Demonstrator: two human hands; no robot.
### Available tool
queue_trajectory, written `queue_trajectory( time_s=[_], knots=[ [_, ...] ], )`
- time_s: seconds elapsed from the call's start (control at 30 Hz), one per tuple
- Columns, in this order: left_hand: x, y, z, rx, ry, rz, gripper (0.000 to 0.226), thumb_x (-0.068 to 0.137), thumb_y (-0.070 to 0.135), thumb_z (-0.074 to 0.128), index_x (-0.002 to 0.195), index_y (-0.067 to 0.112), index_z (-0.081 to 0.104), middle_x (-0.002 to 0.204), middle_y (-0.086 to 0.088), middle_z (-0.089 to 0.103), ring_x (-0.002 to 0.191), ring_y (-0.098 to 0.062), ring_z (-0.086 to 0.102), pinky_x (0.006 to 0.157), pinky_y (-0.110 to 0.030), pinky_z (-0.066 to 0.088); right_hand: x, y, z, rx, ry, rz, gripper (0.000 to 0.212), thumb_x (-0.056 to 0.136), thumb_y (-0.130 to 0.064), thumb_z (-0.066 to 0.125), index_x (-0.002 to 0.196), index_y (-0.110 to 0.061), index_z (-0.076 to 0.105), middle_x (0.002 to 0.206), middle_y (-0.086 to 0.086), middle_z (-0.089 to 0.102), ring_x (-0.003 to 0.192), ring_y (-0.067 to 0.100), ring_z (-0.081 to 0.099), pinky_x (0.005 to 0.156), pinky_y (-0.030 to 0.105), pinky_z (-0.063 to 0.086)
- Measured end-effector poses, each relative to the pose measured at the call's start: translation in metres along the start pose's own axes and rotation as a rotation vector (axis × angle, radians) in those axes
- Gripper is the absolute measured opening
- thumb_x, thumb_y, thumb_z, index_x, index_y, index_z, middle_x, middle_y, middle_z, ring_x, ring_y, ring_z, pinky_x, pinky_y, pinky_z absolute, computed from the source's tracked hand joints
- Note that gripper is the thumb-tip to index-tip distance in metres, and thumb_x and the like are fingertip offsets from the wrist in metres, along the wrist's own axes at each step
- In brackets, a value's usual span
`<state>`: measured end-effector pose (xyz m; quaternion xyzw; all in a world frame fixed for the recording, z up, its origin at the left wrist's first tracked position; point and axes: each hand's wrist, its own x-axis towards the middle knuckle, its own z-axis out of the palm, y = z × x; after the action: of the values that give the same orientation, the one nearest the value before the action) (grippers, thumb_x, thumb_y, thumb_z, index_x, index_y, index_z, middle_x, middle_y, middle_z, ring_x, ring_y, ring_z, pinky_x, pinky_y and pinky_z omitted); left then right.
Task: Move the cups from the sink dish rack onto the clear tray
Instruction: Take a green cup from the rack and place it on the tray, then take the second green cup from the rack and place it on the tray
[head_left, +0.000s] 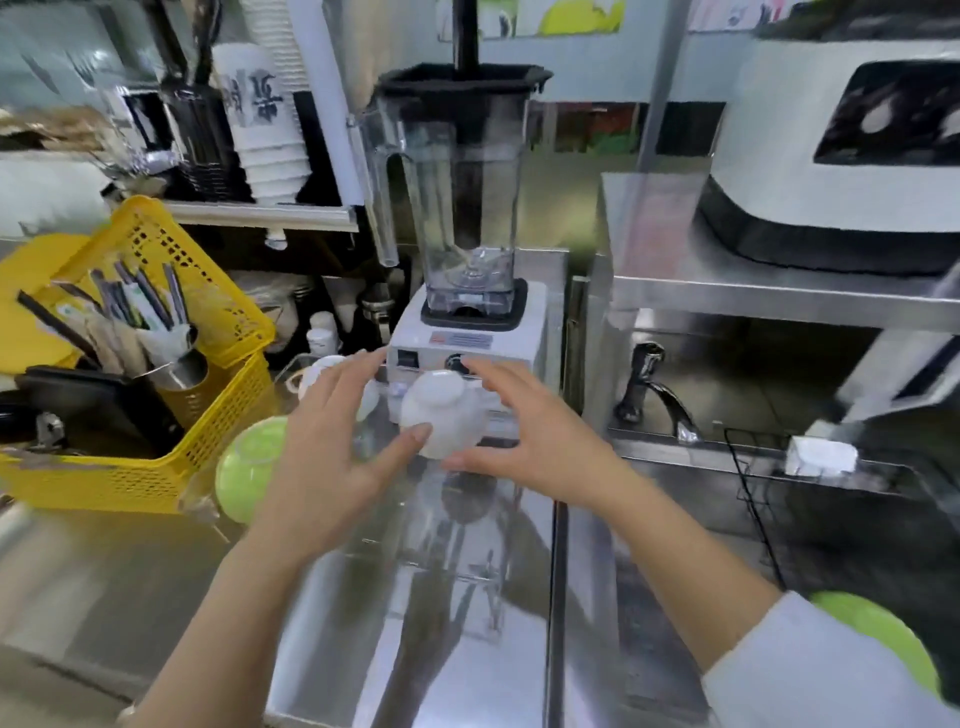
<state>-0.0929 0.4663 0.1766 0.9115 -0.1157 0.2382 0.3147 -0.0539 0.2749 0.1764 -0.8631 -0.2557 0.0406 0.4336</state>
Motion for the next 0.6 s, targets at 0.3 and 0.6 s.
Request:
queue_trajectory(
  time_s=[0.3, 0.6],
  knots=[
    [0.001, 0.118, 0.137, -0.151, -0.327, 0.179, 0.077, 0.07, 0.061, 0.047, 0.132, 0.015, 0.043, 0.131, 0.003, 0.045, 0.12, -0.002, 0.034, 0.1, -0.013, 0.021, -0.12, 0.096, -0.098, -0.063, 0.213, 0.228, 0.088, 0.07, -0.045, 0.073, 0.142, -0.031, 0.024, 0.145, -0.009, 0.031, 0.132, 0.005, 0.03, 0.113, 0.031, 0.027],
    [-0.032, 0.199, 0.279, -0.125, -0.742, 0.229, 0.097, 0.063, 0.067, 0.053, 0.142, 0.02, 0.024, 0.148, -0.007, 0.031, 0.136, -0.022, 0.026, 0.109, -0.03, 0.019, -0.252, 0.201, -0.142, -0.047, 0.292, 0.569, 0.097, 0.066, -0.042, 0.079, 0.142, -0.024, 0.023, 0.147, 0.003, 0.03, 0.136, 0.017, 0.028, 0.113, 0.036, 0.027]
  ],
)
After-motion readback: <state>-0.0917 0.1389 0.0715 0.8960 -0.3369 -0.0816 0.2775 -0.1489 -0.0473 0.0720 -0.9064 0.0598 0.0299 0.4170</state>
